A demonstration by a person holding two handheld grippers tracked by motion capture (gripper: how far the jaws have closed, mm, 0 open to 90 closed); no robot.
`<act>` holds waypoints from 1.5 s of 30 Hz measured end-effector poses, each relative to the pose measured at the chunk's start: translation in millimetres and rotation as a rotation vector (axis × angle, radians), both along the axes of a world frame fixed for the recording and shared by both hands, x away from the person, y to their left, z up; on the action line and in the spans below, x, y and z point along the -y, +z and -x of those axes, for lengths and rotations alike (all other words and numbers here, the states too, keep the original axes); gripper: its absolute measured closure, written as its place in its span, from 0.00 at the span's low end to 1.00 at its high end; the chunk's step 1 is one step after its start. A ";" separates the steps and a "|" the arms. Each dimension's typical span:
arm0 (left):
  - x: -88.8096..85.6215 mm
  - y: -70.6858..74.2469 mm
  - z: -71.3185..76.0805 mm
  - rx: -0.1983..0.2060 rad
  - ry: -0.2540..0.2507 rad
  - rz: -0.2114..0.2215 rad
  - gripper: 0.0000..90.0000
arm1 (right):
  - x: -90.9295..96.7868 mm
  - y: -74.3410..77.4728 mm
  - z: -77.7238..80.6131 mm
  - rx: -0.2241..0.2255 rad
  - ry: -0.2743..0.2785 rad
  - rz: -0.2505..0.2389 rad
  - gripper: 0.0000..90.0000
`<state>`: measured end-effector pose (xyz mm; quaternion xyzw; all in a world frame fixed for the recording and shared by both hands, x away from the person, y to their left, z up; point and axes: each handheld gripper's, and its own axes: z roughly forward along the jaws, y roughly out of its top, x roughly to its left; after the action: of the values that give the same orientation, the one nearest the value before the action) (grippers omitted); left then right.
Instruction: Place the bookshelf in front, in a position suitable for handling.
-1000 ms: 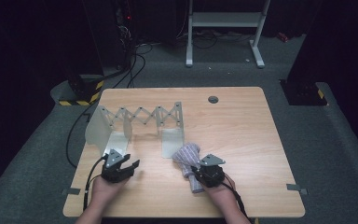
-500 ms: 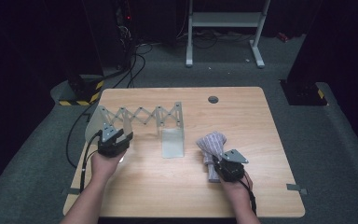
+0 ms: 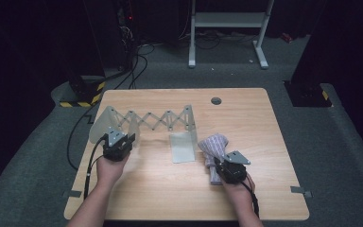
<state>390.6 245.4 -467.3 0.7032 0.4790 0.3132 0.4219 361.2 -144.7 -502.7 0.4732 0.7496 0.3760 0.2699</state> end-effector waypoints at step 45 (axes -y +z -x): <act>11.4 -42.1 45.9 -0.041 -0.181 -0.011 0.54 | 2.5 32.8 28.0 0.069 0.004 -0.138 0.71</act>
<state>344.6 234.1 -509.4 0.7523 0.4202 0.2619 0.4346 333.2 -147.2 -469.9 0.4761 0.7130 0.4433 0.2616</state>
